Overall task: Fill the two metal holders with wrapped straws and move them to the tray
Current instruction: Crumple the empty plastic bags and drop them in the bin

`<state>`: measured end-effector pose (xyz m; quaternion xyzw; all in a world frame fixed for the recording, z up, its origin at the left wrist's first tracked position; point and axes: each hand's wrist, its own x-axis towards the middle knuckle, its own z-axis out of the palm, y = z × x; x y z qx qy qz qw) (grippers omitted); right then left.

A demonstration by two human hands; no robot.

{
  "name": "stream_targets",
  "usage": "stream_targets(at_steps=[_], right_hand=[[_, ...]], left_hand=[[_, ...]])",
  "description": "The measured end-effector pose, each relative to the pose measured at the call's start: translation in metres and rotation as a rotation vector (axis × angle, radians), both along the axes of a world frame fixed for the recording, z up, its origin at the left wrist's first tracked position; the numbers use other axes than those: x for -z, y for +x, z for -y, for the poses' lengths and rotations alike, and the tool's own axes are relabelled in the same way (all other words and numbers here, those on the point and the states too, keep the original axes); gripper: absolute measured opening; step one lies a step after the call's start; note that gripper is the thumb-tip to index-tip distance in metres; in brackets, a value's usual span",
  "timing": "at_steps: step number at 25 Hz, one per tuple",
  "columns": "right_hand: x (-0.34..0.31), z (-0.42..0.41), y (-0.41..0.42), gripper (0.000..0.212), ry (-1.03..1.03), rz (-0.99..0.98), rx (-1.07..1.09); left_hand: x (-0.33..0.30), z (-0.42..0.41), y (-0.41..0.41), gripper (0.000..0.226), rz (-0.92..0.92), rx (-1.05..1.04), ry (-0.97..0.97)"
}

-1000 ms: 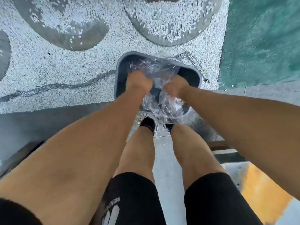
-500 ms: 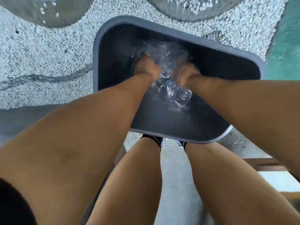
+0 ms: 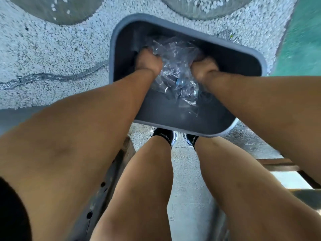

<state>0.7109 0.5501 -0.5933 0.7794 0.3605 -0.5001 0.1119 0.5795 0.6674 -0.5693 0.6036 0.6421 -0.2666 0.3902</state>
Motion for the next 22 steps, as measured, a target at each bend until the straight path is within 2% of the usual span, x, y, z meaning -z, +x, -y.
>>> stream_targets(at_steps=[2, 4, 8, 11, 14, 16, 22], right_hand=[[-0.03, -0.005, 0.007, 0.043, -0.043, 0.024, 0.15], [-0.066, -0.01, 0.008, 0.042, -0.089, 0.069, 0.177], [-0.17, -0.015, -0.003, 0.032, -0.17, -0.061, 0.434], [-0.242, -0.013, -0.008, 0.031, -0.212, -0.124, 0.457], [-0.308, -0.003, -0.017, 0.031, -0.188, -0.135, 0.229], [-0.366, -0.004, -0.025, 0.029, -0.249, -0.163, 0.244], [-0.49, -0.005, -0.048, 0.028, -0.178, -0.185, 0.348]], left_hand=[[-0.029, -0.009, 0.0, 0.034, 0.017, -0.023, -0.033], [-0.062, -0.011, 0.0, 0.029, 0.027, -0.022, -0.053], [-0.156, 0.0, 0.0, 0.034, -0.016, 0.131, -0.172], [-0.234, 0.013, -0.005, 0.036, -0.005, 0.251, -0.288], [-0.303, 0.026, -0.011, 0.037, -0.019, 0.264, -0.384], [-0.352, 0.03, -0.017, 0.035, 0.016, 0.202, -0.34], [-0.475, 0.031, -0.048, 0.035, 0.15, 0.057, -0.254]])
